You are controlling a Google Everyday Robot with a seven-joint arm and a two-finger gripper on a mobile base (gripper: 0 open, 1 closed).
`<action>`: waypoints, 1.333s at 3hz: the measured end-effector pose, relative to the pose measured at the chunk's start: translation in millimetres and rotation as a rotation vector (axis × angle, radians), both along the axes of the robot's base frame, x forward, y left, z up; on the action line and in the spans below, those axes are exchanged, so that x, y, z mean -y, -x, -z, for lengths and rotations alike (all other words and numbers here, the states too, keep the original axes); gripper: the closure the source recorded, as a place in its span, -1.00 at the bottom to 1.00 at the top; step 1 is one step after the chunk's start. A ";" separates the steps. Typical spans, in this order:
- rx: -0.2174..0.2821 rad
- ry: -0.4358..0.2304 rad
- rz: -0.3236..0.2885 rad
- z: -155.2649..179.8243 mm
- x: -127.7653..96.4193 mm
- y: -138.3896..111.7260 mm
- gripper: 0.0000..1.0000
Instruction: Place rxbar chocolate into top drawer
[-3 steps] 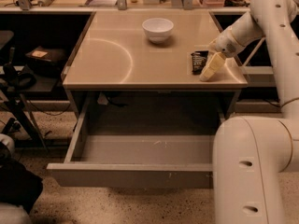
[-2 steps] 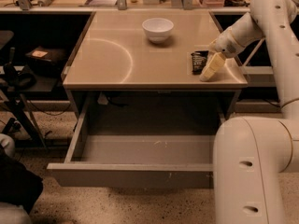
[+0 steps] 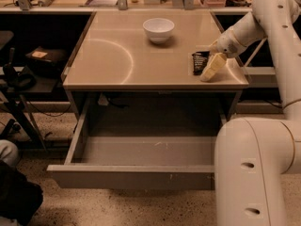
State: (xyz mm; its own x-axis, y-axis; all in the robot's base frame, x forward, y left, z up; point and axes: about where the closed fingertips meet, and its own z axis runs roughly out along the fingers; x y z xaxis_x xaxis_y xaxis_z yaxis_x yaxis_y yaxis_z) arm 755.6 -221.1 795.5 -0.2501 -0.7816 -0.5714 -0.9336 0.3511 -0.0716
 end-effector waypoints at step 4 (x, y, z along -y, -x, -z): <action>0.001 0.000 0.001 -17.9 -1.9 4.3 1.00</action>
Offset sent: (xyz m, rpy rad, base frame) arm -0.0609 -0.0160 0.0047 -0.0068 -0.0298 -0.0530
